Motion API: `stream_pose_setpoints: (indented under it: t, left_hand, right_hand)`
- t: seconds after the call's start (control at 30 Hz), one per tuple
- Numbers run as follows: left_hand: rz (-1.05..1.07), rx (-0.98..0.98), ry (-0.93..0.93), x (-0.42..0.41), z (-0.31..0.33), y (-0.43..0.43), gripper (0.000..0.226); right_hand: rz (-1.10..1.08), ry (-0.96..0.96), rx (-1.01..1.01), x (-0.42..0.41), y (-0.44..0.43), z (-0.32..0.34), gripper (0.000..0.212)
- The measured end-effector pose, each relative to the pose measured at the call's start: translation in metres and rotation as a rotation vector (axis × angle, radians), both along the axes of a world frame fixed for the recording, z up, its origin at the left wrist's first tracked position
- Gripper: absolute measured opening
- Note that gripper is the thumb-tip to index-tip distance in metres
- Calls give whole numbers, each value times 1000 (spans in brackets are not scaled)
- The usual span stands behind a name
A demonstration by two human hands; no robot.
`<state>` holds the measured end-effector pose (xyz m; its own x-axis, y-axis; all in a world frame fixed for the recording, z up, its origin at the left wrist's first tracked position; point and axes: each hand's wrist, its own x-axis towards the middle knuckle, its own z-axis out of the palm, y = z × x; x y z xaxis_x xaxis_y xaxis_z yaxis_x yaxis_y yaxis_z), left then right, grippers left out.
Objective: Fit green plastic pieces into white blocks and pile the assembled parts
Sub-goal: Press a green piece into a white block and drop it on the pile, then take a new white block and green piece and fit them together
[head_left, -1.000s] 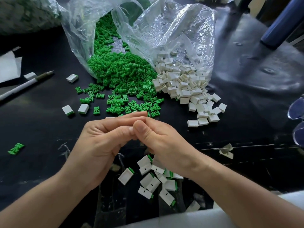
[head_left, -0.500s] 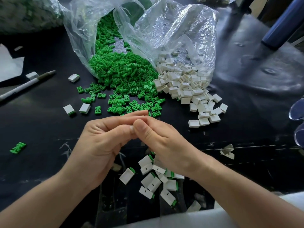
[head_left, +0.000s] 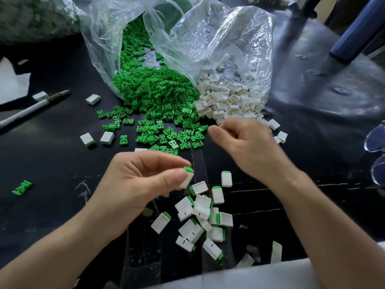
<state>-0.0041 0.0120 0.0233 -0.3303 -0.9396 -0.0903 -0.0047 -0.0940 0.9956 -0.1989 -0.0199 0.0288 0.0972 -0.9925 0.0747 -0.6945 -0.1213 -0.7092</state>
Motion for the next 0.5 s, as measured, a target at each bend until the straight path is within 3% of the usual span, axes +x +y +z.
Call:
stream_pose_setpoints:
  t: [0.17, 0.37, 0.5]
  left_hand:
    - [-127, 26, -45, -6, 2, 8, 34]
    - [-49, -23, -93, -3, 3, 3, 30]
    - [-53, -29, -111, -3, 0, 3, 29]
  right_hand:
    - [-228, 221, -37, -34, -14, -1, 3]
    - [-253, 509, 65, -38, -22, -14, 29]
    - [-254, 523, 108, -39, -25, -19, 29]
